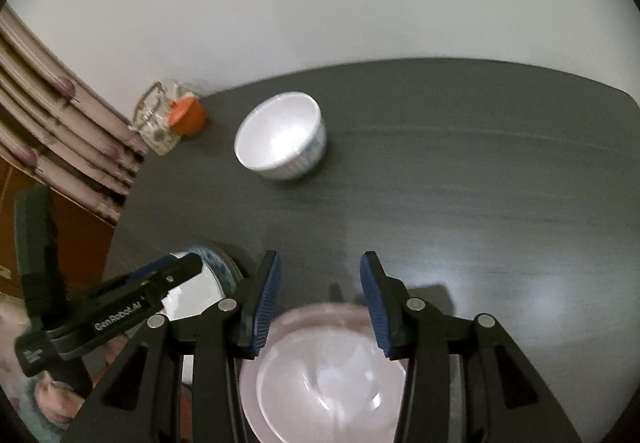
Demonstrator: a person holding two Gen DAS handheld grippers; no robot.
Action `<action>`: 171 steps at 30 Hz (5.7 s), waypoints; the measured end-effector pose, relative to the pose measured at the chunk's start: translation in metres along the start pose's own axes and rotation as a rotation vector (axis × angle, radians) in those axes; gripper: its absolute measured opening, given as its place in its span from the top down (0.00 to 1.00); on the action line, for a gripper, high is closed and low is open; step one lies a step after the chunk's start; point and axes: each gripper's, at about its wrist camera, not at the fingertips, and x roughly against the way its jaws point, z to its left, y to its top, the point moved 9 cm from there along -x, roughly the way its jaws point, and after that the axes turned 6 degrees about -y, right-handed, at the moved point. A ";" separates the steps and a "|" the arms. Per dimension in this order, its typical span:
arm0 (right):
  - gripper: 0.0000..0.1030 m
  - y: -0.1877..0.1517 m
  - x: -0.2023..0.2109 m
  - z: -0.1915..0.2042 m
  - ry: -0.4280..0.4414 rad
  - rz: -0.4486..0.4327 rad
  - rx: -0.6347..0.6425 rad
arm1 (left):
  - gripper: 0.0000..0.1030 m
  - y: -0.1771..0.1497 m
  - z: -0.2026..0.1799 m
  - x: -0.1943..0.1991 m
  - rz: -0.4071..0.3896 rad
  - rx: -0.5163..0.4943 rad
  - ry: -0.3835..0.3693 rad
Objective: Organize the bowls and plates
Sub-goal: 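Move both grippers to the rim of the small blue-patterned white bowl, then grip the small bowl rim with both grippers and lift it, then carry the small bowl over the nested bowls, lower it in, open grippers, then grip the pink bowl rim with both grippers around the nested bowls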
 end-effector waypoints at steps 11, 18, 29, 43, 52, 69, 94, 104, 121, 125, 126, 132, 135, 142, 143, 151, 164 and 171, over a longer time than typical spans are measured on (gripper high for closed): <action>0.61 0.060 -0.064 0.017 -0.013 0.070 0.014 | 0.59 0.075 0.022 -0.035 0.011 0.092 -0.048; 0.61 0.092 -0.103 0.012 0.001 0.113 -0.044 | 0.59 0.107 0.028 -0.077 0.052 0.181 -0.127; 0.67 0.092 -0.156 0.016 -0.004 0.206 -0.081 | 0.66 0.116 0.023 -0.115 0.100 0.135 -0.088; 0.81 0.078 -0.130 0.020 0.009 0.198 -0.066 | 0.83 0.112 0.001 -0.095 0.061 0.062 -0.024; 0.81 0.061 -0.055 0.014 0.025 0.108 -0.048 | 0.83 0.085 -0.035 -0.043 0.032 0.006 -0.043; 0.80 -0.026 0.059 -0.003 0.033 0.036 -0.136 | 0.83 -0.022 -0.075 0.045 0.022 -0.098 -0.058; 0.79 -0.095 0.053 -0.035 -0.045 0.092 -0.191 | 0.83 -0.106 -0.096 0.015 0.158 -0.133 -0.039; 0.79 -0.104 0.038 -0.040 -0.061 0.118 -0.200 | 0.83 -0.116 -0.097 0.001 0.180 -0.151 -0.007; 0.78 -0.110 0.027 -0.045 -0.075 0.145 -0.203 | 0.83 -0.124 -0.116 -0.017 0.179 -0.157 0.024; 0.78 -0.110 0.026 -0.044 -0.074 0.146 -0.202 | 0.83 -0.125 -0.119 -0.019 0.175 -0.157 0.026; 0.78 -0.110 0.026 -0.044 -0.075 0.146 -0.201 | 0.83 -0.125 -0.119 -0.020 0.173 -0.159 0.029; 0.78 -0.112 0.025 -0.044 -0.082 0.143 -0.197 | 0.83 -0.129 -0.127 -0.018 0.167 -0.170 0.037; 0.78 -0.112 0.024 -0.043 -0.087 0.140 -0.193 | 0.83 -0.130 -0.130 -0.020 0.166 -0.169 0.035; 0.76 -0.115 0.024 -0.041 -0.095 0.133 -0.190 | 0.82 -0.129 -0.126 -0.016 0.155 -0.177 0.036; 0.75 -0.115 0.024 -0.040 -0.093 0.133 -0.188 | 0.81 -0.129 -0.125 -0.016 0.150 -0.180 0.038; 0.70 -0.116 0.025 -0.035 -0.100 0.122 -0.174 | 0.79 -0.126 -0.124 -0.010 0.125 -0.194 0.042; 0.63 -0.116 0.029 -0.036 -0.107 0.101 -0.175 | 0.71 -0.123 -0.121 0.005 0.047 -0.212 0.054; 0.61 -0.114 0.033 -0.033 -0.107 0.081 -0.165 | 0.71 -0.121 -0.118 0.019 -0.034 -0.225 0.053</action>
